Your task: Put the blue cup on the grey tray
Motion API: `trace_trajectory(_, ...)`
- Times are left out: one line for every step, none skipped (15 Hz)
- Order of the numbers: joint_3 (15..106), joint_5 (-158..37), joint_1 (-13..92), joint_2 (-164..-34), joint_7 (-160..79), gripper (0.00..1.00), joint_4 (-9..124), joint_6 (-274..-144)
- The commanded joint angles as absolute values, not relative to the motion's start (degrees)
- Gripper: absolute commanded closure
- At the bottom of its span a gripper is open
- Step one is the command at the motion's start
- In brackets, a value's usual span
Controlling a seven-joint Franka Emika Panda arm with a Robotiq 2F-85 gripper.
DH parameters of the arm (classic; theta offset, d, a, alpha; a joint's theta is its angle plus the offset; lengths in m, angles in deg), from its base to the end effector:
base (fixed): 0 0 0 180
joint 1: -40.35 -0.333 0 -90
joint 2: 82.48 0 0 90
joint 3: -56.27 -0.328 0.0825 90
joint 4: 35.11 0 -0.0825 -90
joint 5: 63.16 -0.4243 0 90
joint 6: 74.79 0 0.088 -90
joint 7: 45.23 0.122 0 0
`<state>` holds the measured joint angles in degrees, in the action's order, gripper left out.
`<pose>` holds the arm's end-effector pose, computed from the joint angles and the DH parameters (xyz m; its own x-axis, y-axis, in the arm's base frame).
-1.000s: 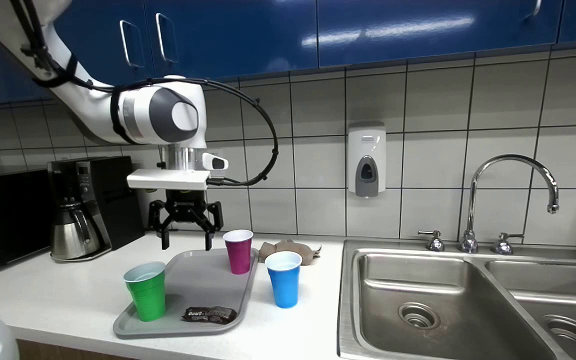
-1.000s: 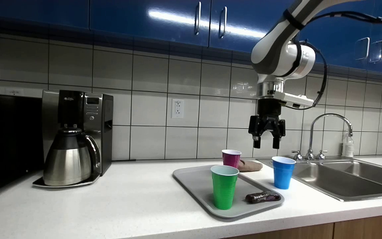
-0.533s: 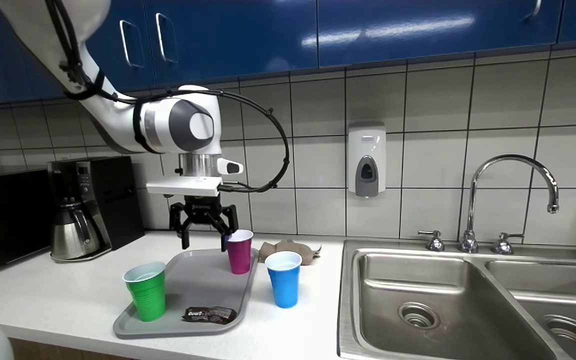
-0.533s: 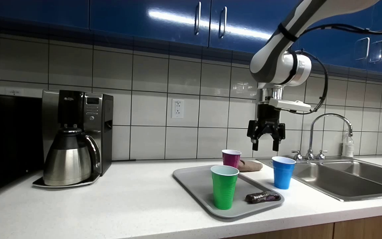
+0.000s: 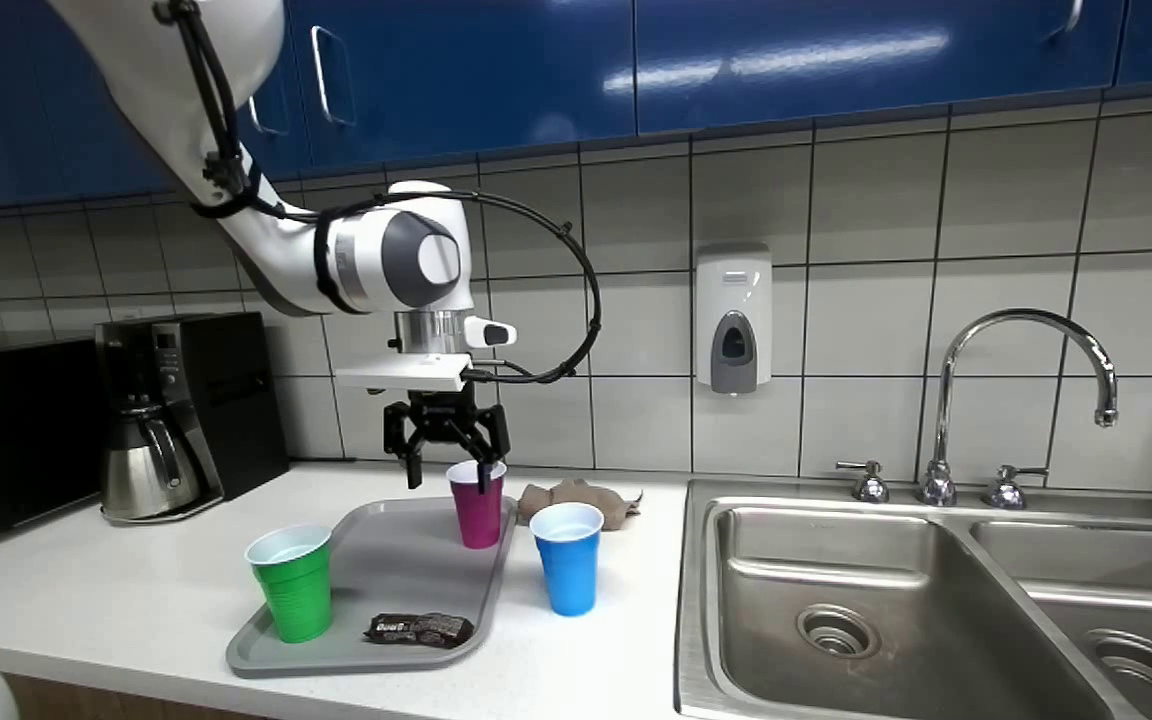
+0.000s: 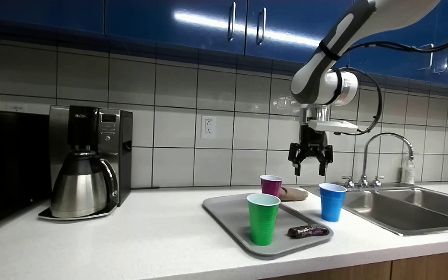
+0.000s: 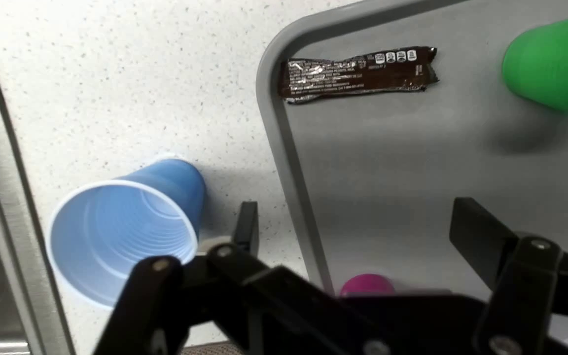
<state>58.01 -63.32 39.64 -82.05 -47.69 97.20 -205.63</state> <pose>0.5367 -0.0095 0.3162 0.9996 0.0231 -0.0180 0.0231 -0.9997 -0.0031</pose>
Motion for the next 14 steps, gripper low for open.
trace_trajectory(57.97, -60.60, 40.46, -85.02, -43.70, 0.00, 93.48, -206.04)
trace_trajectory(58.12, -60.32, 40.46, -85.49, -42.90, 0.00, 92.96, -206.31)
trace_trajectory(58.29, -60.05, 40.49, -85.99, -42.05, 0.00, 92.32, -206.60)
trace_trajectory(58.47, -59.84, 40.54, -86.50, -41.29, 0.00, 91.78, -207.02)
trace_trajectory(58.64, -59.66, 40.58, -86.96, -40.53, 0.00, 91.26, -207.38)
trace_trajectory(58.88, -59.46, 40.65, -87.51, -39.70, 0.00, 90.62, -207.57)
trace_trajectory(59.17, -59.33, 40.73, -87.97, -38.95, 0.00, 90.05, -207.70)
trace_trajectory(59.49, -59.17, 40.84, -88.44, -38.14, 0.00, 89.41, -207.62)
trace_trajectory(59.75, -59.02, 40.91, -88.83, -37.39, 0.00, 88.84, -207.43)
trace_trajectory(60.08, -58.69, 40.97, -89.19, -36.30, 0.00, 88.37, -207.41)
trace_trajectory(60.40, -58.10, 40.99, -89.49, -34.69, 0.00, 87.95, -207.39)
trace_trajectory(60.67, -57.65, 41.00, -89.79, -33.27, 0.00, 87.53, -207.03)
trace_trajectory(60.95, -57.18, 40.99, -90.09, -31.86, 0.00, 87.21, -206.85)
trace_trajectory(61.13, -56.70, 40.99, -90.42, -30.68, 0.00, 86.89, -206.56)
